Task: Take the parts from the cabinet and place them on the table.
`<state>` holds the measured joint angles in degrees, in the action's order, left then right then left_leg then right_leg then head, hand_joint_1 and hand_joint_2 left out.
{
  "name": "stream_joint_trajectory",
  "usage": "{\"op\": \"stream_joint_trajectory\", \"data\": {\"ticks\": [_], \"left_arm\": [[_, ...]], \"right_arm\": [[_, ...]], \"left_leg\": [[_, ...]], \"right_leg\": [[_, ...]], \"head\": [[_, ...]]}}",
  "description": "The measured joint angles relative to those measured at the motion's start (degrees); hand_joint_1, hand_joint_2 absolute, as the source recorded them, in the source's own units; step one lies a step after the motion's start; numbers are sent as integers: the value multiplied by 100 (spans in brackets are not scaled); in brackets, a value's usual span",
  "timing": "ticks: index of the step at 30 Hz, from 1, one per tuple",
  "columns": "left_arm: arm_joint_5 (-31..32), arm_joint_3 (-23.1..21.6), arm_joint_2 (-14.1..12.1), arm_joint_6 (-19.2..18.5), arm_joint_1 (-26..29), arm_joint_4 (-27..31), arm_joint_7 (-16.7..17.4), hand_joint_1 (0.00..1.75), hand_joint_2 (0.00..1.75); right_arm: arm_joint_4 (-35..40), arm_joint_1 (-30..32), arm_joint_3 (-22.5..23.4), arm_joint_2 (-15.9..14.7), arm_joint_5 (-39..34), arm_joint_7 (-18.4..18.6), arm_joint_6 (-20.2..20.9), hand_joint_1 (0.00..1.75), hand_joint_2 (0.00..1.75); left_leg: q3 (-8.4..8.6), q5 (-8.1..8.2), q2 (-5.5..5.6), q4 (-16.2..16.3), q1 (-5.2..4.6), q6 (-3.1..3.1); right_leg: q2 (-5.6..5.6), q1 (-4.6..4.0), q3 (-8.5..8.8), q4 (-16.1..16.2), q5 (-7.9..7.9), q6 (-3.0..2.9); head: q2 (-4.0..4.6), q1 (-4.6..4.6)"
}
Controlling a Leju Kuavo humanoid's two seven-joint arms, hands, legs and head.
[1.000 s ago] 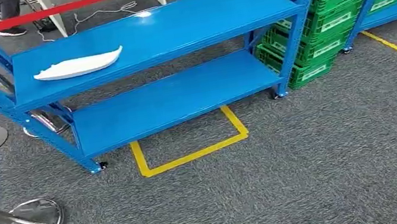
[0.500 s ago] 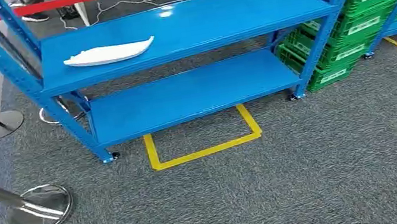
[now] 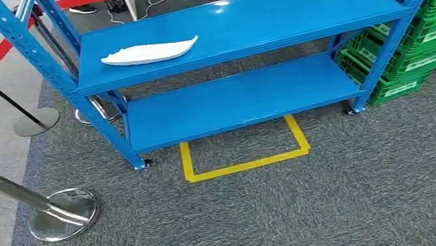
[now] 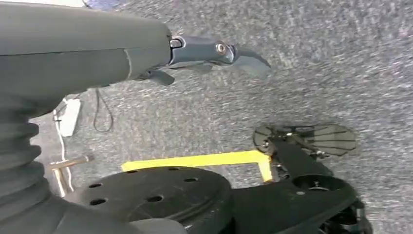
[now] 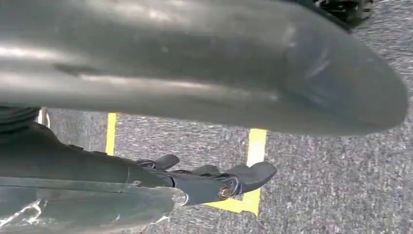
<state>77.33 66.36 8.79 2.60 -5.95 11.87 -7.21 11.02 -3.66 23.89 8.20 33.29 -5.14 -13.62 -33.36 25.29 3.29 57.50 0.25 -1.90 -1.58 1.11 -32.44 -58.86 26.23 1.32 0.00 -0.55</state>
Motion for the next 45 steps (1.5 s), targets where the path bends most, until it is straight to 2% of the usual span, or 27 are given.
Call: {"op": "stream_joint_trajectory", "data": {"ticks": [1,3,4,5,6,7,8,9,10,11,12,14,15,16,17,18,20,22,23,29,41,42,45], "left_arm": [[0,0,0,0,-4,-2,0,0,175],[2,0,2,0,-26,-2,-2,0,175],[2,0,4,0,-25,-2,-19,0,175],[2,0,7,0,-22,-2,-33,0,175],[4,0,7,0,-22,-2,-37,0,175],[11,0,7,0,-22,-2,-37,0,0],[20,0,7,0,-16,-2,-35,0,0],[26,0,6,-7,-16,-2,-37,0,0],[33,-4,7,-20,-28,-2,-37,0,0],[48,-7,7,-22,-61,-2,-37,0,0],[55,-7,15,-24,-68,-2,-37,0,0],[55,-7,9,-22,-40,-2,-37,0,0],[52,-7,9,-22,-29,-2,-37,0,0],[50,-7,4,-22,-33,-2,-37,0,0],[46,-7,15,-22,-40,-2,-37,0,0],[44,-7,22,-22,-42,-2,-37,0,0],[44,-7,33,-22,-34,-2,-37,0,0],[44,-7,33,-22,-29,-2,-37,0,0],[44,-7,33,-22,-30,-2,-37,0,0],[44,-7,33,-22,-29,-2,-37,0,0],[63,-7,33,-44,-30,-2,-35,0,0],[63,-7,33,-44,-30,-2,-31,0,175],[63,-7,33,-35,-29,-2,-7,0,175]], "right_arm": [[0,-11,2,2,7,-2,0,0,0],[-2,4,7,7,9,4,0,0,0],[-2,17,11,5,9,13,0,0,0],[-2,26,15,4,9,24,2,0,0],[-2,28,18,7,9,26,4,0,0],[-2,20,18,7,9,24,11,0,0],[0,11,18,9,18,20,15,0,0],[0,4,18,7,35,4,15,0,0],[0,2,18,7,55,-9,17,0,0],[0,1,18,7,68,-20,22,0,0],[0,-2,16,7,77,-24,26,0,0],[0,-10,15,7,83,-26,28,0,0],[0,-11,18,7,79,-26,24,0,0],[0,-12,20,7,70,-24,11,0,0],[0,-15,28,7,38,-11,-15,0,0],[0,-23,33,7,20,13,-35,0,0],[0,-33,35,7,7,46,-66,0,0],[0,-30,42,7,-13,87,-63,0,0],[0,-25,55,7,-11,103,-63,0,0],[-2,-22,96,7,-8,138,-61,0,0],[-2,-21,125,7,101,284,42,0,0],[-2,-21,125,7,99,293,42,0,0],[-2,-21,127,7,79,297,2,0,0]], "left_leg": [[-117,174,-128,246,-11,-33],[-586,624,-236,1188,-3,-68],[-767,726,-246,1545,-3,-72],[-831,705,-253,1658,-3,-65],[-802,623,-254,1595,-4,-58],[-615,366,-257,1238,-5,-39],[-367,124,-288,783,-6,-17],[-103,-66,-393,318,-8,6],[19,-23,-553,69,-38,9],[45,8,-513,-29,-46,58],[17,-2,-500,-15,-46,83],[19,-8,-428,-29,-58,151],[46,-33,-411,-61,-19,191],[53,-25,-400,-46,-34,198],[55,-21,-387,-38,-47,187],[77,2,-358,-35,-79,191],[90,15,-341,-52,-85,211],[92,19,-340,-49,-91,217],[85,19,-340,-45,-91,218],[85,14,-341,-45,-89,224],[86,-11,-341,-61,-63,187],[86,-11,-341,-61,-63,186],[87,-13,-341,-61,-63,184]], "right_leg": [[25,0,-2,1,3,-21],[138,-8,-13,1,8,-38],[194,-14,-17,0,12,-45],[239,-18,-17,0,13,-45],[270,-20,-15,0,14,-44],[308,-21,-10,0,16,-41],[337,-21,0,0,19,-35],[366,-21,14,0,28,-17],[385,-61,13,-7,39,20],[401,-84,-12,-28,56,60],[433,-88,4,0,46,85],[499,-77,51,46,39,148],[454,-61,32,11,81,186],[337,-65,-27,-135,207,208],[338,-84,-25,-53,211,-20],[313,-91,0,48,-2,-296],[319,-82,26,75,50,-186],[317,-61,52,127,-16,60],[314,-56,60,136,-25,138],[311,-56,82,138,-27,153],[311,-80,69,123,-24,145],[311,-80,70,123,-24,144],[311,-80,70,122,-26,143]], "head": [[0,57],[0,74],[0,79],[0,74],[0,77],[0,79],[0,77],[0,81],[0,83],[0,105],[0,68],[0,72],[0,70],[0,29],[0,-2],[0,-26],[0,-35],[0,-41],[0,-52],[0,-44],[0,-44],[0,-44],[0,-46]]}}
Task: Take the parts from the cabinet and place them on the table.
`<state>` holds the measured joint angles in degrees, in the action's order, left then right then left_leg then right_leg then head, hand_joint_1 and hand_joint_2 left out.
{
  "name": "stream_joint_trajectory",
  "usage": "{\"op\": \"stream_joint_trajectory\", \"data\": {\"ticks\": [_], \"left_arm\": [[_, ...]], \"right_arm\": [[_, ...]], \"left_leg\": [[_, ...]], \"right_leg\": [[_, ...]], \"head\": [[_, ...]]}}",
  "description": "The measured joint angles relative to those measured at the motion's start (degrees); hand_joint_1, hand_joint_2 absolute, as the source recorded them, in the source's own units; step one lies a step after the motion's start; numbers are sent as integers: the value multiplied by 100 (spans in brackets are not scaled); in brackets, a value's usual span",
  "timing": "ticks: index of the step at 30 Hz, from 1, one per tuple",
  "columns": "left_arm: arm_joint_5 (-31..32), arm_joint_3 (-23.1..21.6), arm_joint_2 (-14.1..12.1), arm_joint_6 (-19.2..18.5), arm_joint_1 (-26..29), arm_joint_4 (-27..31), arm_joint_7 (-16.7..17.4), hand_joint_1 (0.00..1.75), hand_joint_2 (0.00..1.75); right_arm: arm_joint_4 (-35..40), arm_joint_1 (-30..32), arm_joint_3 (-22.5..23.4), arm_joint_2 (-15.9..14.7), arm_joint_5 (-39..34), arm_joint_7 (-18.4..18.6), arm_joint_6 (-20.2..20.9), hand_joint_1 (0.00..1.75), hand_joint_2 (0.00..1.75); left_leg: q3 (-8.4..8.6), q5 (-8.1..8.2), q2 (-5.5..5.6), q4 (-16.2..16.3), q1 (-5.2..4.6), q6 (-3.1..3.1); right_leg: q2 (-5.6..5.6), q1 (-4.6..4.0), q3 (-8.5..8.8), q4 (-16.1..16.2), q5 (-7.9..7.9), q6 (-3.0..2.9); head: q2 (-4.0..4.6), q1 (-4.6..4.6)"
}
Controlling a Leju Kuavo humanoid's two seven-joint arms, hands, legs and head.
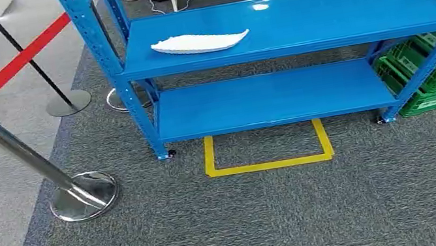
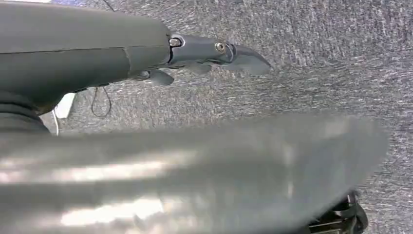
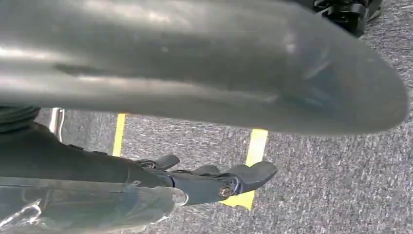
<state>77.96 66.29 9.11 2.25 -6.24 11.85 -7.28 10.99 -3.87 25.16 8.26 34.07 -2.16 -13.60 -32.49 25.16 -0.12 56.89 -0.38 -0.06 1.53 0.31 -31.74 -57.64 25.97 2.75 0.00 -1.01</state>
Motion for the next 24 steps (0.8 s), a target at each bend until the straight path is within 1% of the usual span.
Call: {"op": "stream_joint_trajectory", "data": {"ticks": [2,4,7,9,12,15,19,21,24], "left_arm": [[11,0,0,11,0,0,9,0,175],[87,-11,2,20,2,0,57,0,175],[96,-20,24,57,7,0,74,0,175],[31,-17,39,50,8,0,72,0,175],[-42,-15,48,44,13,0,-13,0,175],[-55,-15,48,206,24,0,-149,0,175],[-48,-15,48,306,34,0,-227,0,175],[-33,-15,48,402,37,2,-282,0,175],[-11,-17,35,433,41,0,-306,0,175]], "right_arm": [[0,0,9,2,-9,-13,-28,0,0],[0,1,35,2,-39,-103,51,0,0],[0,4,48,13,-81,-188,37,0,0],[0,3,50,15,-92,-288,127,0,0],[0,3,50,26,-85,-380,282,0,0],[0,4,50,42,-66,-474,385,0,0],[0,4,50,68,-68,-505,512,0,0],[0,4,50,83,-68,-516,518,0,0],[0,4,50,98,-68,-520,523,0,0]], "left_leg": [[0,0,0,0,0,0],[0,0,0,0,0,0],[0,0,0,0,0,0],[0,0,0,0,0,0],[0,0,0,0,0,0],[0,0,0,0,0,0],[0,-1,0,0,0,0],[0,-1,0,0,0,0],[0,-1,0,0,0,0]], "right_leg": [[0,0,1,0,-1,0],[0,0,1,0,-2,0],[0,0,0,0,-3,0],[0,0,0,0,-3,-1],[0,0,0,0,-3,-1],[0,0,0,0,-3,-1],[0,0,1,0,-3,-1],[0,0,1,0,-3,-1],[0,0,0,0,-3,-1]], "head": [[0,2],[0,0],[0,0],[0,2],[0,0],[0,0],[0,0],[0,0],[0,0]]}}
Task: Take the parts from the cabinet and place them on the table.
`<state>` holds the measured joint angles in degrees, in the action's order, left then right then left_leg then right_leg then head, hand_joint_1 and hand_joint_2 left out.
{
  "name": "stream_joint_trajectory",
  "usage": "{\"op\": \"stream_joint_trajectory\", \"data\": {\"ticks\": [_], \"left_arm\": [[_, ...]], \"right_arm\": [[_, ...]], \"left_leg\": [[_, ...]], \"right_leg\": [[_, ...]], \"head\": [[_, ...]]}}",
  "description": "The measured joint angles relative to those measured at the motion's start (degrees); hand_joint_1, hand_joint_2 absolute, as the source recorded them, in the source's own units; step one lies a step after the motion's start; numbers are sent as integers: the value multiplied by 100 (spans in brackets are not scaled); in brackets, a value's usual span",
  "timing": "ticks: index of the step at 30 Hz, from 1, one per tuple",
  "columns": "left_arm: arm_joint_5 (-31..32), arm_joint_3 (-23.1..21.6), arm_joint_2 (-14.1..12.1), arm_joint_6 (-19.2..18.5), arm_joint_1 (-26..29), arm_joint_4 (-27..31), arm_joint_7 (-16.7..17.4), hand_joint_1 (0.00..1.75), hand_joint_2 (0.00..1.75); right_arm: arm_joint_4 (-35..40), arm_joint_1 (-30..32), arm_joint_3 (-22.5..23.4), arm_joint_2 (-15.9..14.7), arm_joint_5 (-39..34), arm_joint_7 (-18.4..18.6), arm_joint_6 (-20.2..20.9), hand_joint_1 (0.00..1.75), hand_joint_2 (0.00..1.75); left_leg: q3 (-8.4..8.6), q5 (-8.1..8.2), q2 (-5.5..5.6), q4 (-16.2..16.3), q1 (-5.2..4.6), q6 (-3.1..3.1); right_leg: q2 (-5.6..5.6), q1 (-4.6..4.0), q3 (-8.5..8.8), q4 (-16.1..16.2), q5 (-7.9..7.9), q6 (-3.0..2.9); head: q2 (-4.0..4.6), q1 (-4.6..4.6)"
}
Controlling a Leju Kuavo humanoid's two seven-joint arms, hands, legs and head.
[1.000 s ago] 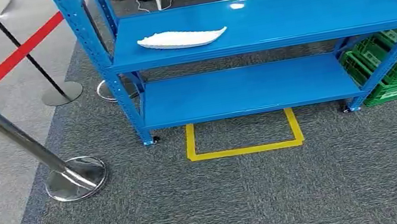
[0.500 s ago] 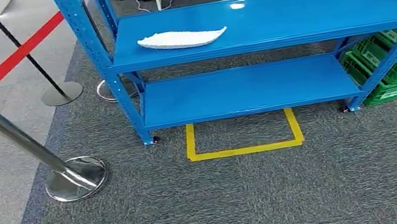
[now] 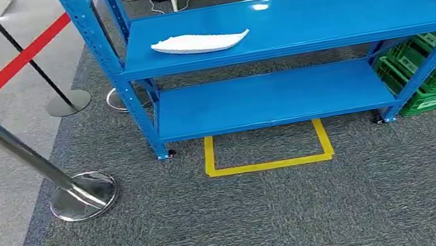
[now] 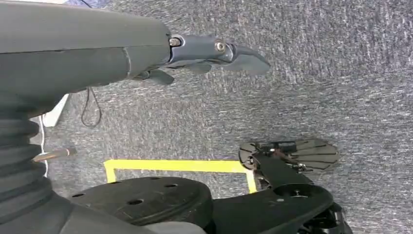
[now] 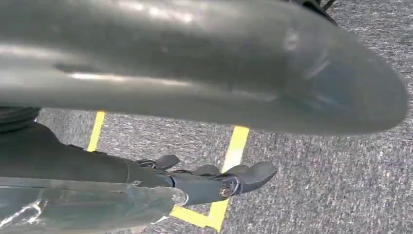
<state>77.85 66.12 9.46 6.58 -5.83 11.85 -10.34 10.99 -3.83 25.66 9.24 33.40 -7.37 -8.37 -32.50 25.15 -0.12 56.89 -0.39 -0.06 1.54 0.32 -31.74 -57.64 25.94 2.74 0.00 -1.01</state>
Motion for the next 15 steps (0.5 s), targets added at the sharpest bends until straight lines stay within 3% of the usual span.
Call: {"op": "stream_joint_trajectory", "data": {"ticks": [7,9,14,15], "left_arm": [[2,0,-4,112,11,2,-105,0,175],[35,-15,-4,349,15,0,-303,0,175],[22,-28,-37,374,14,0,-341,0,175],[24,-30,-37,374,15,2,-308,0,175]], "right_arm": [[0,-1,2,9,-2,26,33,0,0],[0,-2,41,15,-17,151,-68,0,0],[0,-1,140,15,-24,321,-66,0,0],[0,-3,142,15,-15,341,-63,0,175]], "left_leg": [[0,0,0,0,0,0],[0,0,0,0,0,0],[0,0,0,0,0,0],[0,0,0,0,0,0]], "right_leg": [[0,0,-1,0,0,0],[0,0,0,0,0,0],[0,0,0,0,0,0],[0,0,0,0,0,0]], "head": [[0,2],[0,2],[0,0],[0,0]]}}
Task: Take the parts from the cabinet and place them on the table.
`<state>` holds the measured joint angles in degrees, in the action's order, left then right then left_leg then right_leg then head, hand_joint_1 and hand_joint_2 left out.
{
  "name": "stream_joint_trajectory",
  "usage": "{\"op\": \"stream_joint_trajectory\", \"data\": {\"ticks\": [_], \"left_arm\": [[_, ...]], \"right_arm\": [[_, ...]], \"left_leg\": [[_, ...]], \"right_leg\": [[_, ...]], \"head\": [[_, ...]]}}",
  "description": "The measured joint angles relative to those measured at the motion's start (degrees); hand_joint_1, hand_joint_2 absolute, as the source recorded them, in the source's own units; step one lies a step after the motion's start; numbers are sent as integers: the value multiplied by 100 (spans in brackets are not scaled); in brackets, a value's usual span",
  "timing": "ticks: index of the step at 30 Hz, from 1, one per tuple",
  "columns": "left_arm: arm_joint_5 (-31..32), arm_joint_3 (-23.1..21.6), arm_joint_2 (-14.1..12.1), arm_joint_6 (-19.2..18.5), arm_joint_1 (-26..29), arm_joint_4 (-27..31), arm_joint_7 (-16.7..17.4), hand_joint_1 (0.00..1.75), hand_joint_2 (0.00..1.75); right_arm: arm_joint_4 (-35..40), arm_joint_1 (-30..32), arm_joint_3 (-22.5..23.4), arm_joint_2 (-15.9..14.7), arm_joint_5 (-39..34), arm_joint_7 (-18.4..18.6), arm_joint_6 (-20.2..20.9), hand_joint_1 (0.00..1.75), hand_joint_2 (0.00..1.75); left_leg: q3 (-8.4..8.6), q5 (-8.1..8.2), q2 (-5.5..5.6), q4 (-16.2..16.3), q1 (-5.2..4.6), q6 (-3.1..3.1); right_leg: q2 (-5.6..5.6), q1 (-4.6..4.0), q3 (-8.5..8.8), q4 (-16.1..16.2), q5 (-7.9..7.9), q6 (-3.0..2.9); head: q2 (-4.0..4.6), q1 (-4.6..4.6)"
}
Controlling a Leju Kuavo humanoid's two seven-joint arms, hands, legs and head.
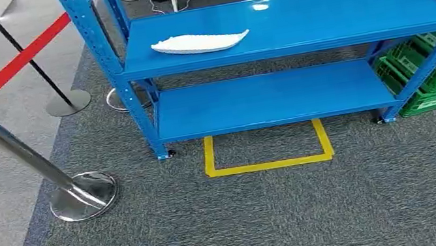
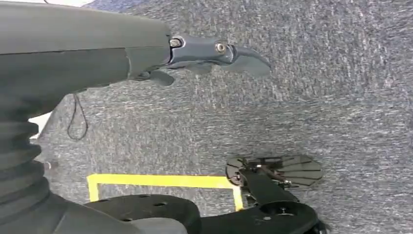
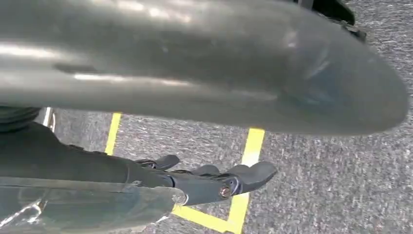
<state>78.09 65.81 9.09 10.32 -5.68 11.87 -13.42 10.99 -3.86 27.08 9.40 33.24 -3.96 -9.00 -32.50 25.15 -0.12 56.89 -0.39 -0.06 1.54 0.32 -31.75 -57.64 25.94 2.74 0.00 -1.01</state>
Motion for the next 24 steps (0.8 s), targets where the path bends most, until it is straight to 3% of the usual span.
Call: {"op": "stream_joint_trajectory", "data": {"ticks": [2,3,6,7,8,9,10,15,23,24], "left_arm": [[9,0,-4,-37,-1,0,98,0,175],[11,0,-7,-68,0,0,151,0,0],[-18,2,-17,-122,2,0,363,0,0],[-30,4,-22,-127,4,-2,418,0,175],[-41,6,-26,-138,5,-2,433,0,0],[-68,6,-28,-168,5,0,473,0,0],[-74,9,-35,-212,5,-2,529,0,0],[-72,11,-50,-360,6,0,816,0,0],[-57,13,-74,-463,2,0,866,2,0],[-59,13,-76,-483,2,-2,835,72,0]], "right_arm": [[0,0,2,-2,52,46,4,0,175],[0,1,2,-2,85,76,7,0,175],[0,3,2,-2,177,166,-22,0,175],[0,3,2,-2,192,186,-53,0,175],[0,4,2,-2,197,199,-70,0,175],[0,4,2,-2,203,205,-74,0,175],[0,3,2,-2,216,216,-79,0,0],[0,1,2,-2,245,271,-101,0,0],[0,1,13,-2,216,256,-92,0,0],[0,1,22,-2,214,236,-92,58,0]], "left_leg": [[0,0,0,0,0,0],[1,0,0,0,0,0],[0,0,0,0,0,0],[0,0,0,0,0,0],[0,0,0,0,0,0],[0,0,0,0,0,0],[1,0,0,0,0,0],[1,0,0,0,0,0],[1,0,0,0,0,0],[1,0,0,0,0,0]], "right_leg": [[0,0,1,0,0,0],[0,0,1,0,0,0],[0,0,1,0,0,0],[0,0,1,0,0,0],[0,0,1,0,0,0],[0,0,1,0,0,0],[0,0,1,0,0,0],[0,0,1,0,0,0],[0,0,0,0,0,0],[0,0,1,0,0,0]], "head": [[0,0],[0,0],[0,2],[0,0],[0,0],[0,2],[0,0],[0,0],[0,2],[0,0]]}}
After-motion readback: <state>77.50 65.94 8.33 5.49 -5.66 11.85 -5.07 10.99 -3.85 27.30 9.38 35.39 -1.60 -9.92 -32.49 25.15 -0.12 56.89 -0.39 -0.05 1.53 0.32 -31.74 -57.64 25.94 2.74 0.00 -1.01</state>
